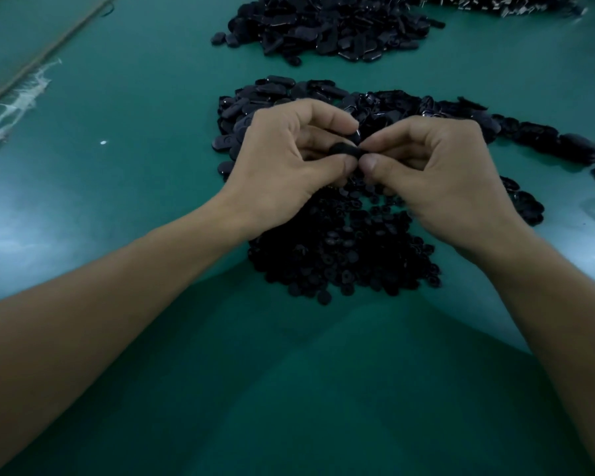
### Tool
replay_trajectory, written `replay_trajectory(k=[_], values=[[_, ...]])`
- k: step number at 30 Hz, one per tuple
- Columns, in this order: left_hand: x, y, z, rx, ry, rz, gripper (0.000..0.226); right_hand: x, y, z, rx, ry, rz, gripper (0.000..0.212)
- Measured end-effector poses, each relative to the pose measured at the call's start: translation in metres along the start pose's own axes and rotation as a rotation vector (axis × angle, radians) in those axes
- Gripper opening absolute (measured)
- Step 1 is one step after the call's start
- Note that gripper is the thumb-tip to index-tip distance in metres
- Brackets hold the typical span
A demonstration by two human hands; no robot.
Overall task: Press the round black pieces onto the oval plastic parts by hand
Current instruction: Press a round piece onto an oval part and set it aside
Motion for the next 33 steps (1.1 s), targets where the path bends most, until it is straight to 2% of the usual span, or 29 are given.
replay_trajectory(k=[10, 18, 27, 33], values=[[0.0016, 0.0000, 0.0013, -0.068, 0.043, 0.043, 0.025, -0.0011, -0.0007, 0.0002, 0.018, -0.045, 0.050, 0.010], [0.0021, -0.0003, -0.0009, -0.049, -0.029, 0.086, 0.020, -0.0006, 0.0008, 0.0038, -0.028, 0.095, 0.056, 0.017], [-0.0013, -0.0031, -0.0018, -0.021, -0.067, 0.092, 0.020, 0.0017, 0.0004, 0.0022, -0.020, 0.061, 0.016, 0.016], [-0.0062, -0.0042, -0.0024, -0.014, -0.098, 0.180, 0.014, 0.0031, 0.0029, 0.0037, -0.043, 0.065, 0.053, 0.016]])
Point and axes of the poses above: each hand's wrist, its own y-axis away from the middle knuckle, its own x-axis out of the palm, z = x × y, the point moved 3 cm from there along -y, towards the middle knuckle, and after that the axes turned 14 degrees about -y, right-handed, at the moved point
